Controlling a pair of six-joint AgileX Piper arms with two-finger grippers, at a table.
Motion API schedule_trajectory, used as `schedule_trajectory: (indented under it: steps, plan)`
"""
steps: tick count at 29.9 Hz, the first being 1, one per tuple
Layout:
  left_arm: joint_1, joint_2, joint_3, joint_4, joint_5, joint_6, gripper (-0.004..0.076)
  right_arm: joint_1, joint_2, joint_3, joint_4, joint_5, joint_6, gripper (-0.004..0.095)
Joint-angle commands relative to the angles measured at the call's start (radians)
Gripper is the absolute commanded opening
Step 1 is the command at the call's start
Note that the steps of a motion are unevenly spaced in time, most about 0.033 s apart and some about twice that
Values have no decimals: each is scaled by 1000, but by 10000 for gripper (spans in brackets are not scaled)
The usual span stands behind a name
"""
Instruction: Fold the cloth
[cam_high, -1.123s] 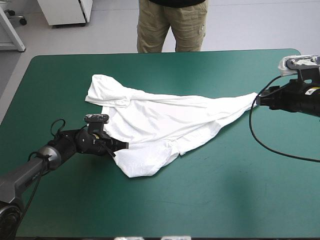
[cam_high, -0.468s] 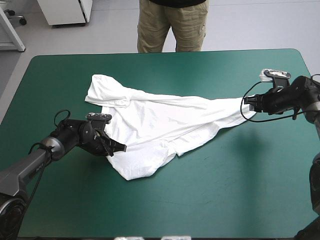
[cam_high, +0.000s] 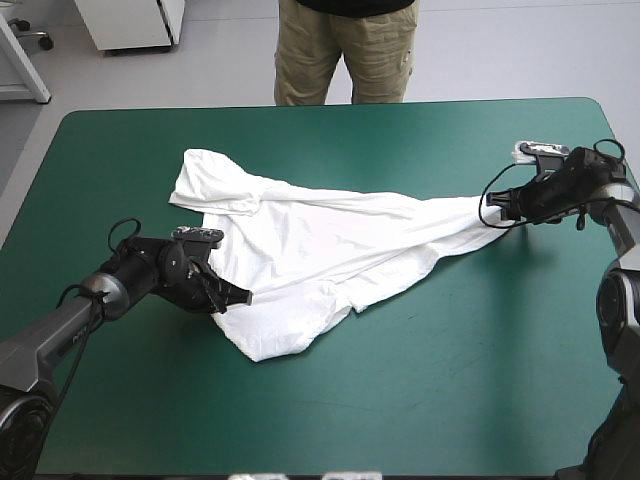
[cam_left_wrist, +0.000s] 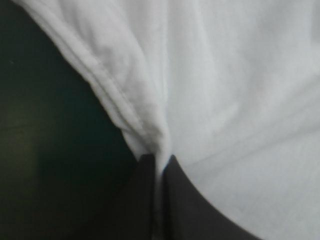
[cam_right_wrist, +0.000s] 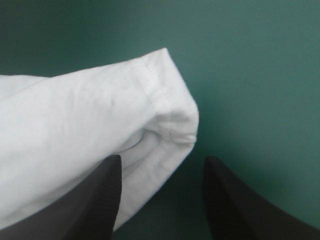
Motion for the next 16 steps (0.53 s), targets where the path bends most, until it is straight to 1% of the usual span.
schedule_trajectory:
  steps: [1,4,6,9,12,13,16]
  plan:
    - [-1,-29,-26,1,8,-11,-9,-6,-10,-51,-8,-5,9,472]
    - [-1,-29,-26,1,8,-11,-9,8,10,-51,2,-16,9,464]
    - [-1,-29,-26,1,8,-11,-9,23,21,-51,17,-16,7,426]
    - [-1,-29,-26,1,9,-11,-9,56,27,-51,22,-16,-17,294]
    - [-1,-29,-28,3,16,-6,-9,85,27,-51,13,-1,-25,48]
    - [-1,-29,-31,9,21,-6,-9,89,27,-51,11,8,-20,-15]
    - [-1,-36,-63,69,92,-6,-9,89,13,-51,-9,61,-14,-3]
